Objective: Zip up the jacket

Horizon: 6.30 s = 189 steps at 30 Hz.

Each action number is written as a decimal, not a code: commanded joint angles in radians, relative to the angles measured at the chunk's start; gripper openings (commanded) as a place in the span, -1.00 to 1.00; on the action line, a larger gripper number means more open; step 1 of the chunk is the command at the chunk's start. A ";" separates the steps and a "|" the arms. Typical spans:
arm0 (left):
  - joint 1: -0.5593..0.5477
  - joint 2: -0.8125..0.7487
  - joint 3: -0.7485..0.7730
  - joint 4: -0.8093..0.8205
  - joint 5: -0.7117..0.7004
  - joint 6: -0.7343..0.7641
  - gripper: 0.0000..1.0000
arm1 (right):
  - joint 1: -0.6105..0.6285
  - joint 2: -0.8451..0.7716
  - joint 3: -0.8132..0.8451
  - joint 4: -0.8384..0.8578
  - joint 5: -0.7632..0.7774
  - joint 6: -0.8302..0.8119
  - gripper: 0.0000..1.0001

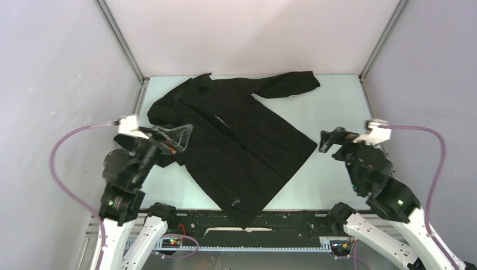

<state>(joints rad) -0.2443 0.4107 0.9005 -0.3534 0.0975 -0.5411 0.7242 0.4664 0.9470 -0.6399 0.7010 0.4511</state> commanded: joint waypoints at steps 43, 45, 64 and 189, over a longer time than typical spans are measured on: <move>-0.766 0.638 -0.411 0.435 -0.157 -0.346 0.78 | 0.064 0.716 -0.504 0.586 -1.123 0.313 -0.81; -0.766 0.645 -0.423 0.452 -0.148 -0.348 0.76 | 0.077 0.700 -0.521 0.607 -1.129 0.337 -0.82; -0.767 1.002 -0.534 1.055 0.059 -0.615 0.21 | -0.038 0.619 -0.676 0.857 -1.207 0.379 -1.00; -0.871 0.843 -0.433 0.534 -0.206 -0.421 -0.62 | -0.025 0.550 -0.558 0.647 -0.891 -0.002 -1.00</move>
<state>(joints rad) -1.1103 1.2842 0.4644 0.1692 -0.1020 -0.9684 0.8188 1.1103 0.4831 -0.1844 0.1646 0.4587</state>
